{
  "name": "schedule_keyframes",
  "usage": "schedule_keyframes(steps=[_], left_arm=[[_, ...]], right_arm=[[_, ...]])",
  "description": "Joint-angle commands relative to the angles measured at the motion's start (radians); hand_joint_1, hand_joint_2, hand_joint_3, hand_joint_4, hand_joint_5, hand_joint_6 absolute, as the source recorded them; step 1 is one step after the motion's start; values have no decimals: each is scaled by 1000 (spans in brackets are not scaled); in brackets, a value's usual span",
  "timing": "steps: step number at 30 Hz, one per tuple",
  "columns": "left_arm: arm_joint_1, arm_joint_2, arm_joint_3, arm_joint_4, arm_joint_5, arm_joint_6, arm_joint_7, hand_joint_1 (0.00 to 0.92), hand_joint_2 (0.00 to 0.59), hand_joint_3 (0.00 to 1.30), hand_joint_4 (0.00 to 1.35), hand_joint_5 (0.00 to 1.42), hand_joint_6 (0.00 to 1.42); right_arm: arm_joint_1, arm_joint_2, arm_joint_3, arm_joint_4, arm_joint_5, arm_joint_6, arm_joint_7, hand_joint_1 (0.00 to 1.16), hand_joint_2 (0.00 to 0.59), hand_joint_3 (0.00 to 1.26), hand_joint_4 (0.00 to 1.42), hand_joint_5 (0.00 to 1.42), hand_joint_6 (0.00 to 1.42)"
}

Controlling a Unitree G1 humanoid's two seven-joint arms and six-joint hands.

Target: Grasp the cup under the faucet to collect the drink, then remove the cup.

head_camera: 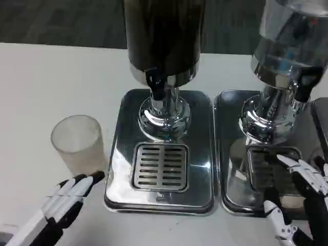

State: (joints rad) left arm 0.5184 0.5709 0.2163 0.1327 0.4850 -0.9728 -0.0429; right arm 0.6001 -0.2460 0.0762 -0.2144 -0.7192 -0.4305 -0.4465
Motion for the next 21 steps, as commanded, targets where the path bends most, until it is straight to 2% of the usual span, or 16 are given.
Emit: schedule_keyframes(steps=[1,12,21], left_arm=[[-2,5,-8,11,-2,9,13,0,93,0,0,0,0],[0,2,-9,30,-23,-11,21,0,95,0,0,0,0],[-41,1,9,159,-128,-194,81,0,113,32,0,27,6]], right_arm=[[0,-6,-3,8,12,-13,2,267,446,293,257,195,12],[4,-6,-2,6,19,-16,6,265,446,304,271,205,29],[13,-4,-4,-1,27,-20,9,270,454,312,271,206,44]])
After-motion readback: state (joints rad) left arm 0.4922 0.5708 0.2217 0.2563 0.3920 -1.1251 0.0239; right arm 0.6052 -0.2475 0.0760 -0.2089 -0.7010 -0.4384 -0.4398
